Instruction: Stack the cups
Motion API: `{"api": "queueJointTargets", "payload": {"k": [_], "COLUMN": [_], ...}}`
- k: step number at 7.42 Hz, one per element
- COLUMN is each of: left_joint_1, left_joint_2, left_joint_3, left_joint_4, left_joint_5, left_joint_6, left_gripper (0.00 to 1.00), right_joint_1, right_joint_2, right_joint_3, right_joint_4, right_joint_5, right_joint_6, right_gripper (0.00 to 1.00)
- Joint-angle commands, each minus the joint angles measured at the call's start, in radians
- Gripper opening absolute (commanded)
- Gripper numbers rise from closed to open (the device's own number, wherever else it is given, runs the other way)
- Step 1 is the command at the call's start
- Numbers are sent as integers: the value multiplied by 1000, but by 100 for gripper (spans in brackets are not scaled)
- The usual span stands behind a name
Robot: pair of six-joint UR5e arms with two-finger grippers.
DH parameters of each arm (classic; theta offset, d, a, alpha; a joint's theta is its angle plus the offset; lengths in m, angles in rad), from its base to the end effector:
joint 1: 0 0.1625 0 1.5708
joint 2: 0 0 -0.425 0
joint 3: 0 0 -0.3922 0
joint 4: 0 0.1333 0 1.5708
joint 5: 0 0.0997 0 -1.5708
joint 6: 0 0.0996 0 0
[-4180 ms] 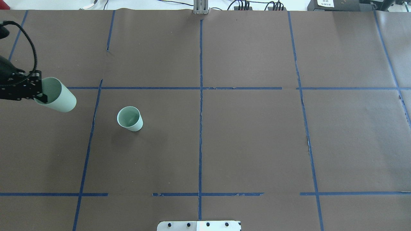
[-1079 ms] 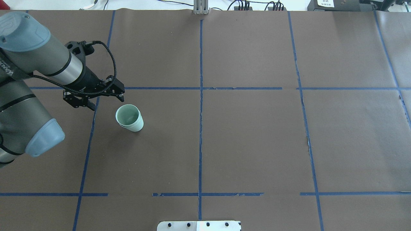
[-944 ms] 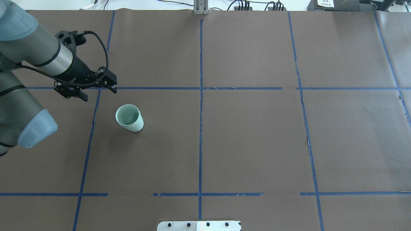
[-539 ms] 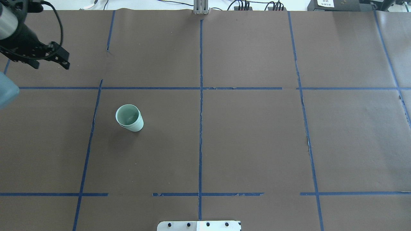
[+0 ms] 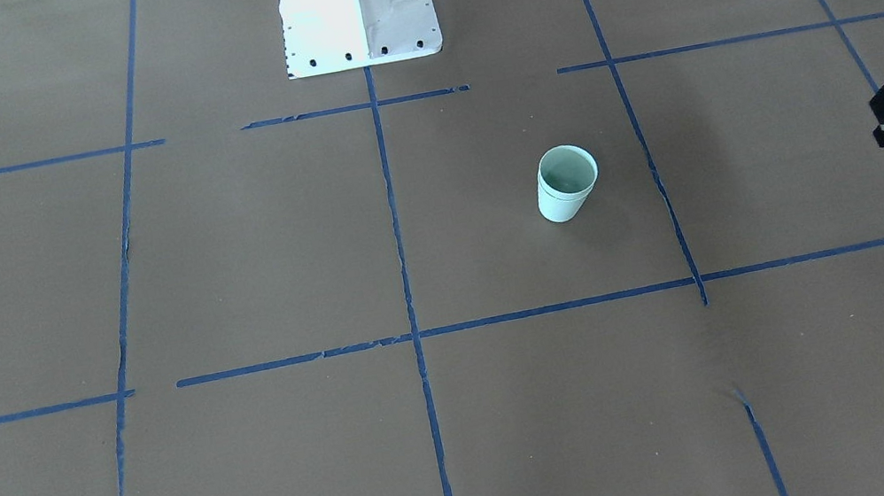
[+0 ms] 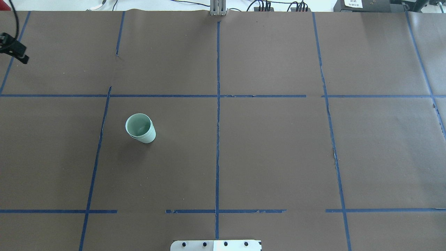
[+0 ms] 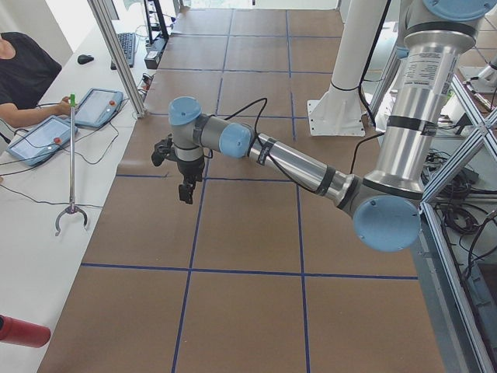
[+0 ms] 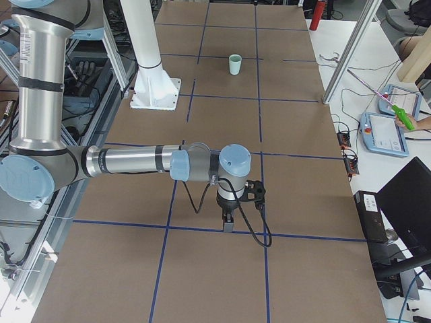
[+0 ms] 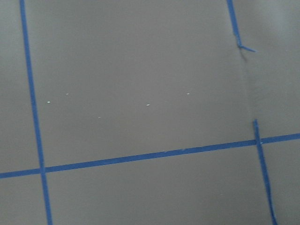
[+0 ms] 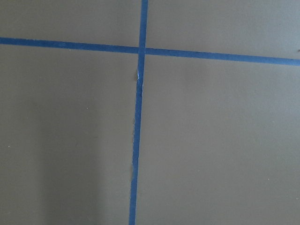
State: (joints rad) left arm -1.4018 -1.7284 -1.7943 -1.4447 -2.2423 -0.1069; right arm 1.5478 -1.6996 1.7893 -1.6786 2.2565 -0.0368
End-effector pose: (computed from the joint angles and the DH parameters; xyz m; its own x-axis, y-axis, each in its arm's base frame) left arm 0.0217 -0.5511 0.4867 0.7585 0.1830 -0.6255 -0.0823 0.9790 0.1866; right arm 0.0602 -0.4358 0.6277 0.7727 -0.0431 0.6333 0.0515 0.9987 0.0052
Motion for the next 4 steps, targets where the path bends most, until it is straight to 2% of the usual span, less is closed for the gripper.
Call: {"api": "queueJointTargets", "payload": {"k": [1, 2, 3, 4], "left_joint_1": [-126, -155, -155, -155], "left_joint_2": [82, 96, 102, 127], "left_joint_3": [50, 106, 192, 219], "left_joint_4": [-3, -11, -58, -100], "left_joint_5": [-3, -17, -119, -150], "left_joint_6": [160, 170, 170, 170], "left_gripper": [100, 100, 100, 100], "right_joint_1": [0, 0, 0, 0], "right_joint_2": [0, 0, 0, 0], "right_joint_3": [-1, -1, -1, -1], "right_joint_4": [0, 0, 0, 0], "right_joint_5": [0, 0, 0, 0], "right_joint_6": [0, 0, 0, 0], "right_gripper": [100, 100, 100, 100]}}
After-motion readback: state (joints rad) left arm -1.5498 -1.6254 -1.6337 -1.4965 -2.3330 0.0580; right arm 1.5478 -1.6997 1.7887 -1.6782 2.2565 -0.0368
